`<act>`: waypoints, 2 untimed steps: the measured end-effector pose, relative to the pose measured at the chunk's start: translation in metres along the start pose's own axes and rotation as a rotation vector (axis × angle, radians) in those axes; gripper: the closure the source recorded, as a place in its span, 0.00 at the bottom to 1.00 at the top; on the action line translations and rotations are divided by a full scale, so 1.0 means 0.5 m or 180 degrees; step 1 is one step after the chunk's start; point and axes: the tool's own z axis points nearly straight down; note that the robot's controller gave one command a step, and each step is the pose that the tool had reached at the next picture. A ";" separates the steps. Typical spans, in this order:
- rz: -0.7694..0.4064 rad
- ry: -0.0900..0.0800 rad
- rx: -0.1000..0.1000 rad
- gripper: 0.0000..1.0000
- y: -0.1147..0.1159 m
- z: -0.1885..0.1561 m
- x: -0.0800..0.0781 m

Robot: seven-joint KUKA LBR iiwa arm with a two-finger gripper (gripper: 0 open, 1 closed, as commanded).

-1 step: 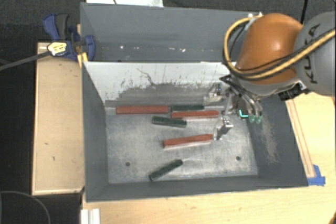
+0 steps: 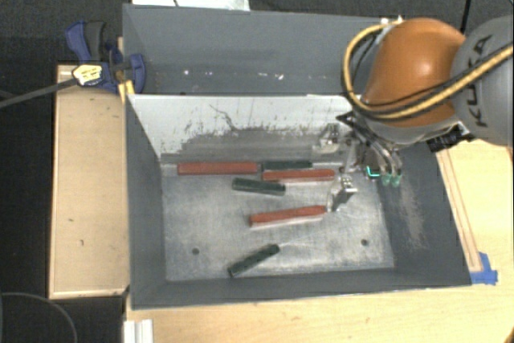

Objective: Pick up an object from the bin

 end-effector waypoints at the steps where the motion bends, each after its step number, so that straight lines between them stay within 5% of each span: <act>1: -0.0127 -0.0025 0.0003 0.00 0.005 0.065 0.001; 2: -0.0611 -0.0023 -0.0002 1.00 0.072 0.262 0.032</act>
Offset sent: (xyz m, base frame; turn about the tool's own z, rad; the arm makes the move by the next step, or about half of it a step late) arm -0.0196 0.0355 -0.1365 -0.1927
